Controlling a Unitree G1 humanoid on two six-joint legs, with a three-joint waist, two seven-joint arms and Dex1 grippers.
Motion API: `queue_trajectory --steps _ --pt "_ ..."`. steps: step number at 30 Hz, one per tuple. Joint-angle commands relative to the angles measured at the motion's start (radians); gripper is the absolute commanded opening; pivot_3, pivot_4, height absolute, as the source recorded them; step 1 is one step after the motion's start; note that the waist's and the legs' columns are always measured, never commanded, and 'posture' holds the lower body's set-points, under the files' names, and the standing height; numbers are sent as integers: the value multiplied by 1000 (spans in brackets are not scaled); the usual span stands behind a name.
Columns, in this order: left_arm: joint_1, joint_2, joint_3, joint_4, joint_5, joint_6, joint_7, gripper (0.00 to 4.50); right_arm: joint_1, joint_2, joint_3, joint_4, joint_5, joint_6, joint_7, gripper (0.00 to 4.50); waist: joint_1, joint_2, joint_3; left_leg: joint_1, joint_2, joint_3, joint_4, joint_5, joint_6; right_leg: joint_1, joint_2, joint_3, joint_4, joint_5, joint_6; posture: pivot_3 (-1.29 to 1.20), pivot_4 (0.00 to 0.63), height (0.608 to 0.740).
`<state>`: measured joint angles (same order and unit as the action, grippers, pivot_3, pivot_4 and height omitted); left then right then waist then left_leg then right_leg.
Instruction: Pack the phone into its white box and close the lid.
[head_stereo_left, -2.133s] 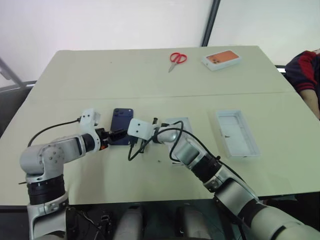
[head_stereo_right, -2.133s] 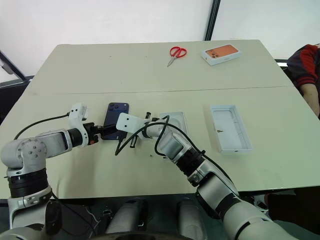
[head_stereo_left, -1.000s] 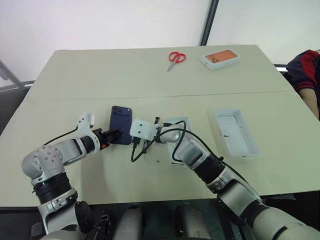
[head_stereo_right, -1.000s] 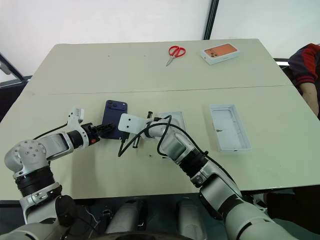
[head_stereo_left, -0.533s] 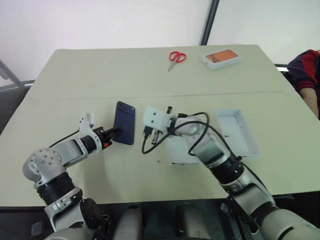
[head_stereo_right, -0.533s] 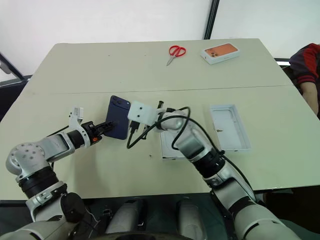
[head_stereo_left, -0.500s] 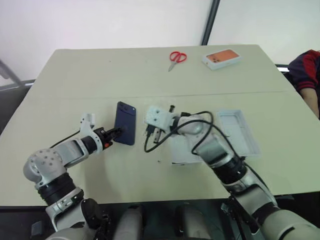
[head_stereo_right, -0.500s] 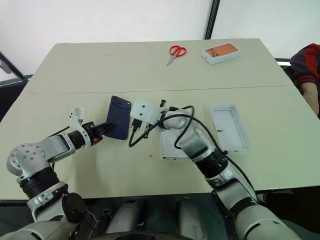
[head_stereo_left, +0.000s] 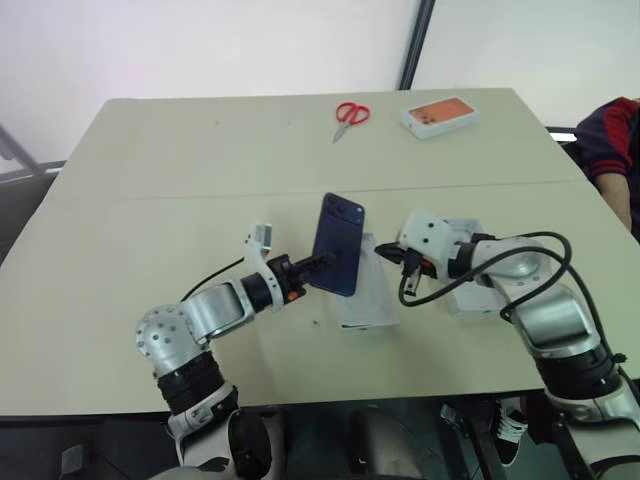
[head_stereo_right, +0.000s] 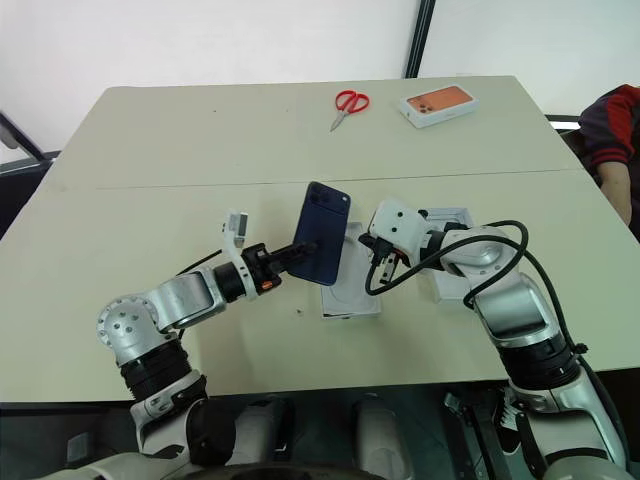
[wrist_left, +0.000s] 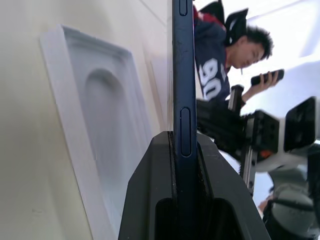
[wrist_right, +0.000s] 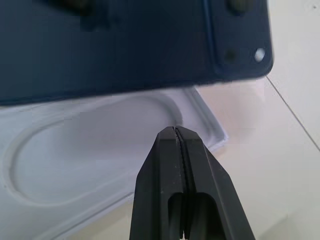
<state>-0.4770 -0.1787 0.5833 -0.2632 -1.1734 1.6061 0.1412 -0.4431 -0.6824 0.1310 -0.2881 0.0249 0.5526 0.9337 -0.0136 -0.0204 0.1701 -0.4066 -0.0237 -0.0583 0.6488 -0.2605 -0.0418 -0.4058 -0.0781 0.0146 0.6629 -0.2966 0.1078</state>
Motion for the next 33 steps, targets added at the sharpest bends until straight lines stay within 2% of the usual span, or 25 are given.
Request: queue_trajectory --steps 1,15,17,18,24,25,28,33 --pt "5 -3 -47 20 -70 8 62 64 1 -26 -44 -3 21 -24 -11 0 4 0 0 0 0 0 0 0 0 0 0 0 0 0 0 0 150 740" --pt "33 34 -138 66 -202 -4 216 64 -4 -33 -24 21 21 -53 -37 0 6 0 0 -1 -1 0 1 2 -4 0 -1 0 0 0 0 0 150 740" --pt "38 48 -154 68 -232 -19 231 984 -7 -32 -22 27 20 -58 -39 0 6 0 0 -1 -1 0 1 2 -4 0 -1 0 0 0 0 0 150 740" --pt "41 58 -165 69 -250 -29 239 1278 -8 -32 -21 29 20 -61 -39 0 6 0 0 -1 -1 0 1 2 -4 0 -1 0 0 0 0 0 150 740" --pt "64 149 -246 75 -401 -123 306 4192 -11 -28 -14 43 16 -73 -47 0 6 0 0 -1 -1 0 1 3 -4 0 -1 1 0 0 0 0 150 740" --pt "73 174 -269 66 -434 -140 310 4459 -11 -28 -13 46 16 -75 -48 0 6 0 0 -1 -1 0 1 3 -4 0 -1 1 0 0 0 0 150 740" --pt "98 255 -345 41 -525 -196 322 4459 -12 -29 -13 53 14 -81 -51 0 5 0 0 -1 -1 0 1 3 -5 0 -1 1 0 0 0 0 150 740" --pt "119 406 -462 -12 -601 -261 277 4459 -19 -30 -10 65 14 -88 -53 0 5 0 0 -1 -1 0 1 3 -5 0 -1 1 0 0 0 0 150 740"
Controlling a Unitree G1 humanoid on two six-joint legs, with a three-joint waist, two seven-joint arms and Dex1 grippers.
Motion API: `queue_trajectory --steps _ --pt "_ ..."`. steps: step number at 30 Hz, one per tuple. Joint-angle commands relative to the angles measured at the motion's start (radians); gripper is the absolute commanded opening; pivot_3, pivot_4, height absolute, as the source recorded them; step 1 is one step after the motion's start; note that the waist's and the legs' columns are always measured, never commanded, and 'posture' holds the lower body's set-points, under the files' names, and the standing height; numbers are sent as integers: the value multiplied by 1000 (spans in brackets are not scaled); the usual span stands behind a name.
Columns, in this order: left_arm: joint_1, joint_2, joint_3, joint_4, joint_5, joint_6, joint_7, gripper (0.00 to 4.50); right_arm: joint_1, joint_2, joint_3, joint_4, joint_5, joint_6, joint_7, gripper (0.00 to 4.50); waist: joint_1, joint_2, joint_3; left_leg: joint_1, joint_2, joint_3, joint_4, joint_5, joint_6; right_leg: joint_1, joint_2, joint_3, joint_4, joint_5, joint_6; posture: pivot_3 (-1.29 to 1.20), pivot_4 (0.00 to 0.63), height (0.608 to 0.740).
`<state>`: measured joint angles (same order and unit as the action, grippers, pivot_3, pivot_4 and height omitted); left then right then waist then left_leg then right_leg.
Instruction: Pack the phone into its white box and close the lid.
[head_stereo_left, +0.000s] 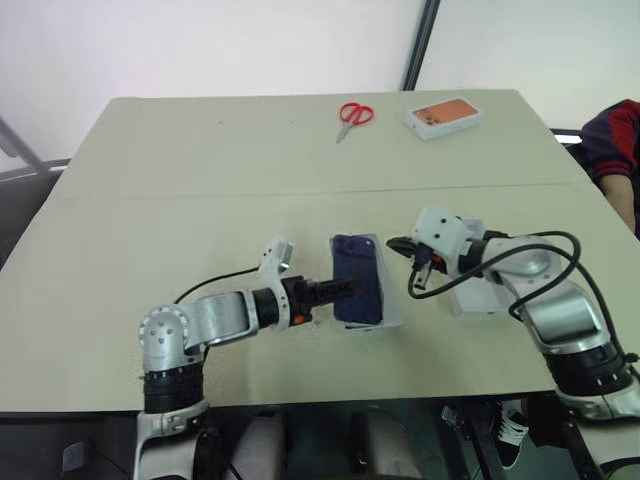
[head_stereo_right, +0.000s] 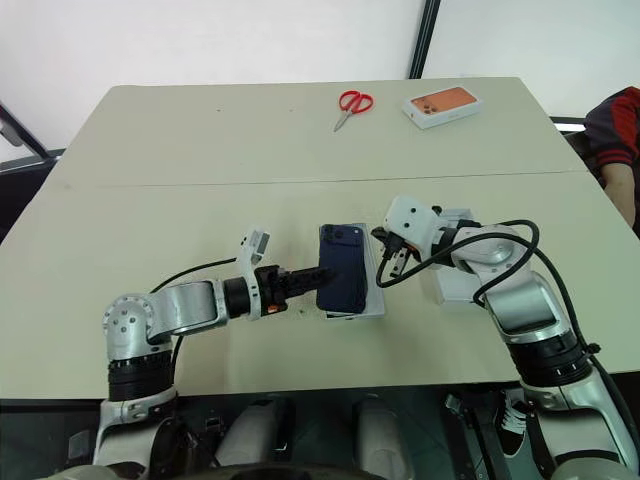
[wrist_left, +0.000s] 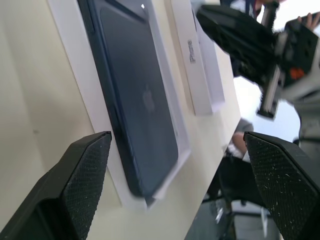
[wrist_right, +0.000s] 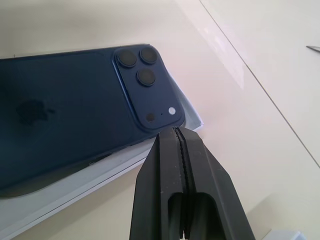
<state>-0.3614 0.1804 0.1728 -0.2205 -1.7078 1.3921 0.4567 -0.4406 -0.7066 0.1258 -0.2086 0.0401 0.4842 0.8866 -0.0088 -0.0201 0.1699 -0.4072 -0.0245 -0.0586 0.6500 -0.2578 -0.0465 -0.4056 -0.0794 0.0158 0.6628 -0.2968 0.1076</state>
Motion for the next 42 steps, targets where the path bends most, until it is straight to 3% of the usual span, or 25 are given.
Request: queue_trajectory --steps 1,9,15,18,19,22,24,28,34,42 --pt "5 69 -68 -61 -77 -63 -46 4459 -22 -6 -4 -14 -1 -20 -7 0 0 0 0 0 0 0 0 0 0 0 0 0 0 0 0 0 150 740" --pt "1 200 -155 -92 -88 -174 -129 4459 -20 -7 -2 -13 0 -22 -18 0 0 0 0 0 0 0 0 0 1 0 0 0 0 0 0 0 150 740" --pt "5 262 -122 -85 -35 -264 -205 4459 -26 -7 1 -14 -2 -21 -23 0 -1 0 0 0 0 0 0 -1 2 0 0 0 0 0 0 0 150 740" --pt "21 358 -41 -105 178 -363 -346 4459 -36 2 9 -56 20 18 -12 0 -5 1 0 0 0 0 0 -2 4 0 0 0 0 0 0 0 150 740" --pt "43 426 -35 -135 311 -423 -432 4459 -39 15 21 -86 32 48 -12 0 -7 1 0 0 0 1 0 -2 3 0 1 0 0 0 0 0 150 740" --pt "178 611 -91 -246 702 -686 -737 4459 -49 65 98 -185 46 151 -17 0 -17 3 1 1 0 2 -3 -2 3 -2 4 1 0 0 -1 0 150 740" --pt "253 660 -125 -271 858 -837 -882 4459 -60 86 138 -217 45 210 -22 0 -9 6 2 1 2 3 -5 -1 3 -3 5 1 -2 -1 -2 0 150 740" --pt "347 685 -131 -260 981 -973 -1090 4459 -106 136 220 -236 33 328 -47 0 9 7 3 -1 1 2 -3 -3 6 0 0 0 -4 -1 -5 0 150 740" --pt "387 656 -121 -258 1043 -1027 -1204 4459 -170 179 301 -211 16 442 -96 0 12 7 3 -1 2 1 -3 -4 7 1 0 -1 -8 1 -5 0 150 740" --pt "389 611 -120 -267 1076 -1021 -1241 4459 -162 88 369 -237 8 449 -59 0 -4 7 3 -1 2 1 -3 -4 7 1 0 -2 -8 2 -4 0 150 740"
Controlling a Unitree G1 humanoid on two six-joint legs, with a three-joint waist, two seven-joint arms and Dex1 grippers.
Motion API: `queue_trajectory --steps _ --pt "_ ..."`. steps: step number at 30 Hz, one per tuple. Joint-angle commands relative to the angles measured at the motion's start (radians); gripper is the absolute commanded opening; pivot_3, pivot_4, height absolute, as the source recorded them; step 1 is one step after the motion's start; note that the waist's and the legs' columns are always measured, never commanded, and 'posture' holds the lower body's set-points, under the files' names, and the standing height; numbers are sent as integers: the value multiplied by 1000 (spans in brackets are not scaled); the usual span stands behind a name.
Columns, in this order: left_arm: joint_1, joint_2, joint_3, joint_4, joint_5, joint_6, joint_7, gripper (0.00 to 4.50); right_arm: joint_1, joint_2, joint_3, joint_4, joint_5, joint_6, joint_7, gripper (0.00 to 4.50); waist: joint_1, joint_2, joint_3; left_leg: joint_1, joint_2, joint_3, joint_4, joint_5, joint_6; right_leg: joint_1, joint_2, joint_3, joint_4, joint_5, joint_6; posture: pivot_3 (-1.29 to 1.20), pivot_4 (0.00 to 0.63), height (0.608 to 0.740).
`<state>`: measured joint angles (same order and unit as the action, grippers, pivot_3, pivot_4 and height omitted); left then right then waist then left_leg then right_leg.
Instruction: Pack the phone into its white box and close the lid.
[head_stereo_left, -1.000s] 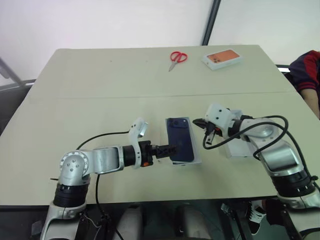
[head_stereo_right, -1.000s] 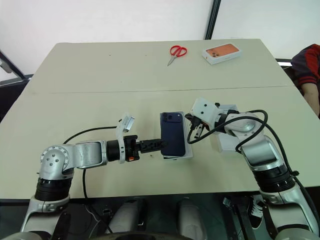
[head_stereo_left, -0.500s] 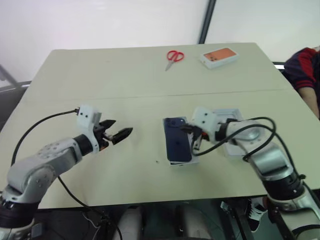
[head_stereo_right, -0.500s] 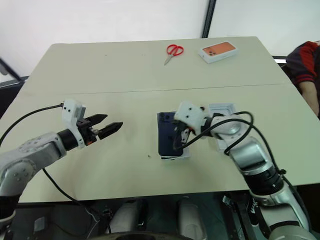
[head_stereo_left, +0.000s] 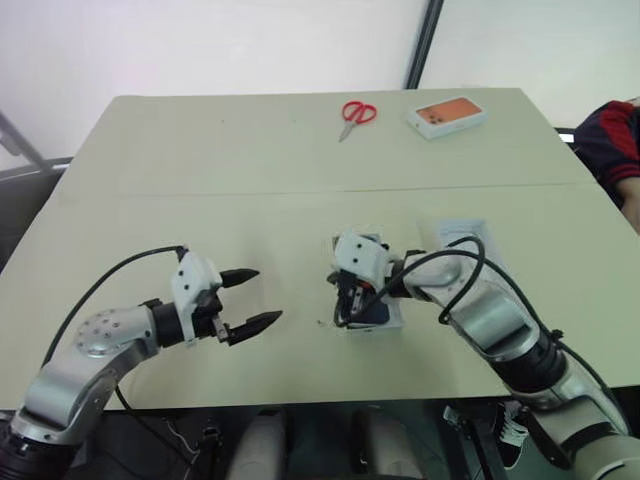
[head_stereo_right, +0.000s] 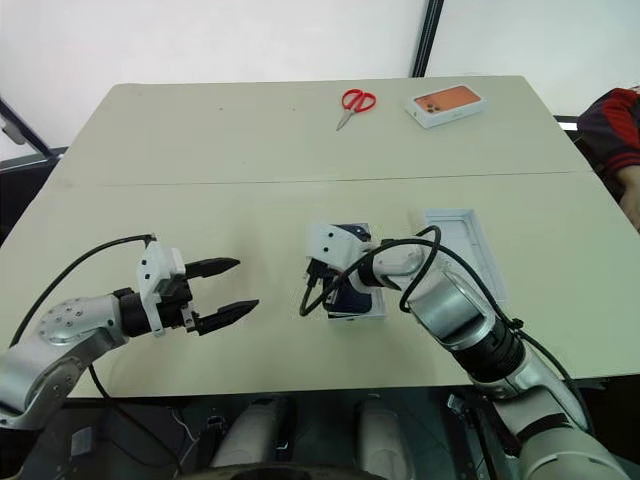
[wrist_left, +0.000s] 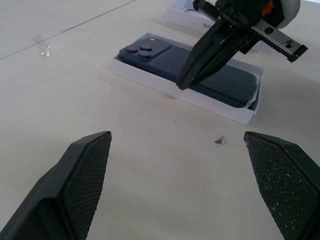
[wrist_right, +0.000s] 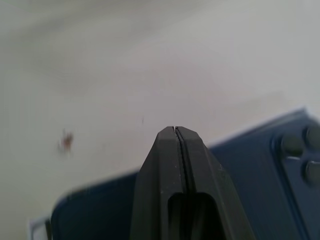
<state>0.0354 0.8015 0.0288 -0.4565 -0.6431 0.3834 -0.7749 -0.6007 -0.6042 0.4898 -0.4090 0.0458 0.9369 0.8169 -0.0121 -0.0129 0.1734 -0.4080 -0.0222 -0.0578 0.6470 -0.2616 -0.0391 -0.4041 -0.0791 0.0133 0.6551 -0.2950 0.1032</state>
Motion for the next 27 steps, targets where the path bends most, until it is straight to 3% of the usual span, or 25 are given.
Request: queue_trajectory --steps 1,8,12,16,27 --pt "-10 -15 23 -29 15 -11 -11 4459 -1 -21 6 -39 3 -5 13 0 -1 0 0 0 0 0 0 0 0 0 0 0 0 0 0 0 150 740" --pt "-20 -39 17 -26 37 -2 -22 4459 6 -43 -5 -52 4 -21 25 0 -1 0 0 0 1 0 0 0 0 0 1 -1 1 0 0 0 150 740" --pt "-27 -54 10 -28 48 10 -16 4459 29 -43 -130 -87 79 -69 43 0 0 0 0 0 0 0 0 0 0 0 1 -1 1 0 0 0 150 740" --pt "-42 -75 8 -27 56 47 19 4459 62 -106 -250 -75 116 -122 63 0 2 0 0 0 0 0 1 0 0 0 1 -1 1 0 0 0 150 740" --pt "-128 -121 -57 14 151 96 60 4459 178 -268 -383 37 66 -228 25 0 0 0 0 0 1 0 1 0 0 0 1 -1 2 0 1 0 150 740"
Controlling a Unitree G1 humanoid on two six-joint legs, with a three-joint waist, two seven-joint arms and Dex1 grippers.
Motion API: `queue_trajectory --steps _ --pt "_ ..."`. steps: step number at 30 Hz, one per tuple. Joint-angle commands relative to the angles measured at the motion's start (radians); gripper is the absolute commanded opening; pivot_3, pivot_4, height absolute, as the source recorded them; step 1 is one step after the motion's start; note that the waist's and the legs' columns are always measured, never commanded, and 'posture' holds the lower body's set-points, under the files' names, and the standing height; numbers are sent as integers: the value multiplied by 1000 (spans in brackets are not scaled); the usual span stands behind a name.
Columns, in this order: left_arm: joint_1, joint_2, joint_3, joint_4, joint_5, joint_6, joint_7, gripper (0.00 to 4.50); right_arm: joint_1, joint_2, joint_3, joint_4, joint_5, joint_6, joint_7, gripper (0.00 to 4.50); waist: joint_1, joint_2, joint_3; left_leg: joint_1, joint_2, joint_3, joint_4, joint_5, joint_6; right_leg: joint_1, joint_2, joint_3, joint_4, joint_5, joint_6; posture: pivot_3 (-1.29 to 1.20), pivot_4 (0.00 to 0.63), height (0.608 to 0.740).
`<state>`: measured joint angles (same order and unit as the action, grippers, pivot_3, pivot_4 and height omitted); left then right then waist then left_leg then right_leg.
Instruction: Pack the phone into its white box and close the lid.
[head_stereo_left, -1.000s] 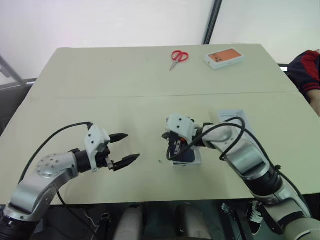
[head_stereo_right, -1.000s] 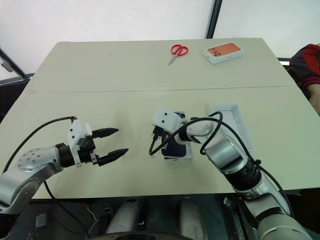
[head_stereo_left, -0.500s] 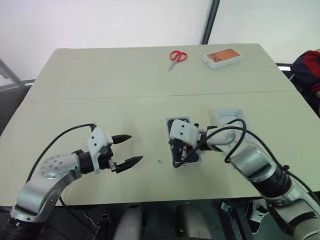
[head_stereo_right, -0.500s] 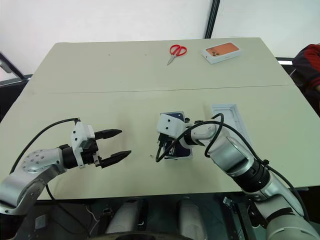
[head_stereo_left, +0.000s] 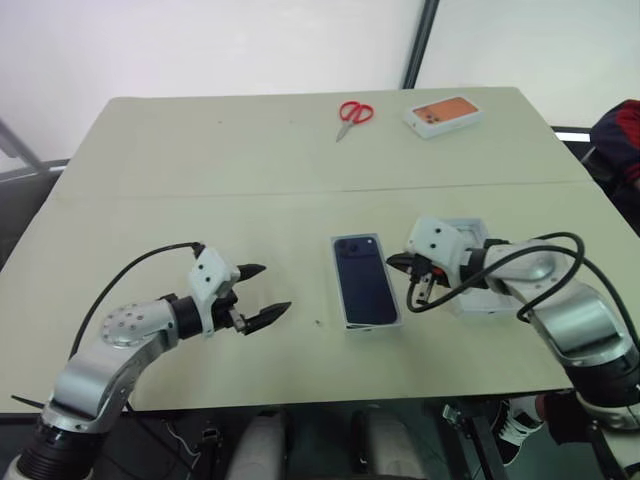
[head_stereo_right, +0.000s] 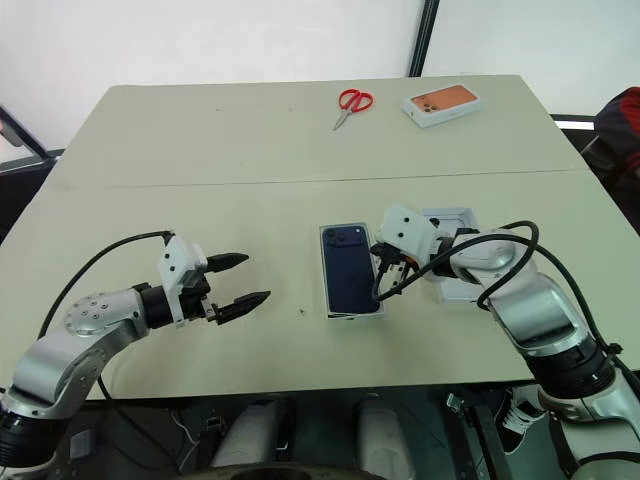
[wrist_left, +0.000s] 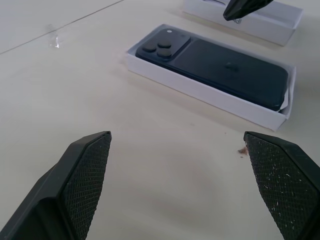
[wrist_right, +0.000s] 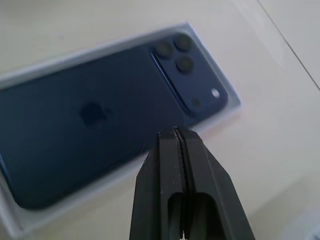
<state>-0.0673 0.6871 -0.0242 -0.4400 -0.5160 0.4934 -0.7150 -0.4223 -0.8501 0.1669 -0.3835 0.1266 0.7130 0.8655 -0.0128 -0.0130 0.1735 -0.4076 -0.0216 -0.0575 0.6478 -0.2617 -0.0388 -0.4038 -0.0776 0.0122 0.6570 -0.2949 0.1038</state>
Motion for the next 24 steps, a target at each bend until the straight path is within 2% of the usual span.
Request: queue_trajectory --steps 1,5,8,10,12,18,24 --pt "-33 -12 -10 1 34 -18 -2 4459 -1 -27 -71 25 -18 7 -34 0 1 0 0 0 0 0 0 0 0 0 0 0 0 0 0 0 150 740" --pt "-69 -16 -91 54 145 -83 -34 4459 -7 -18 -88 60 -26 78 -89 0 2 0 0 0 0 0 0 0 0 0 0 0 0 0 0 0 150 740" --pt "-114 -45 -125 98 174 -63 -27 4459 12 -16 -61 30 -25 74 -81 0 2 0 0 0 0 0 0 0 0 0 0 0 0 0 0 0 150 740" --pt "-161 -88 -136 131 185 -37 0 3952 14 2 -33 20 -26 82 -85 0 2 0 0 0 0 0 1 0 0 0 0 0 1 0 0 0 150 740" --pt "-195 -115 -151 146 193 -19 2 3211 14 21 -9 16 -28 93 -91 0 2 0 0 0 0 0 1 0 0 0 0 0 1 0 0 0 150 740" --pt "-258 -119 -217 159 248 37 -13 83 5 37 58 44 -76 113 -126 0 0 0 0 0 0 0 2 0 0 0 1 0 2 0 1 0 150 740" --pt "-348 -108 -316 183 318 177 -33 30 5 42 88 47 -104 100 -126 0 3 0 0 0 -1 0 3 0 0 0 0 0 3 0 1 0 150 740"
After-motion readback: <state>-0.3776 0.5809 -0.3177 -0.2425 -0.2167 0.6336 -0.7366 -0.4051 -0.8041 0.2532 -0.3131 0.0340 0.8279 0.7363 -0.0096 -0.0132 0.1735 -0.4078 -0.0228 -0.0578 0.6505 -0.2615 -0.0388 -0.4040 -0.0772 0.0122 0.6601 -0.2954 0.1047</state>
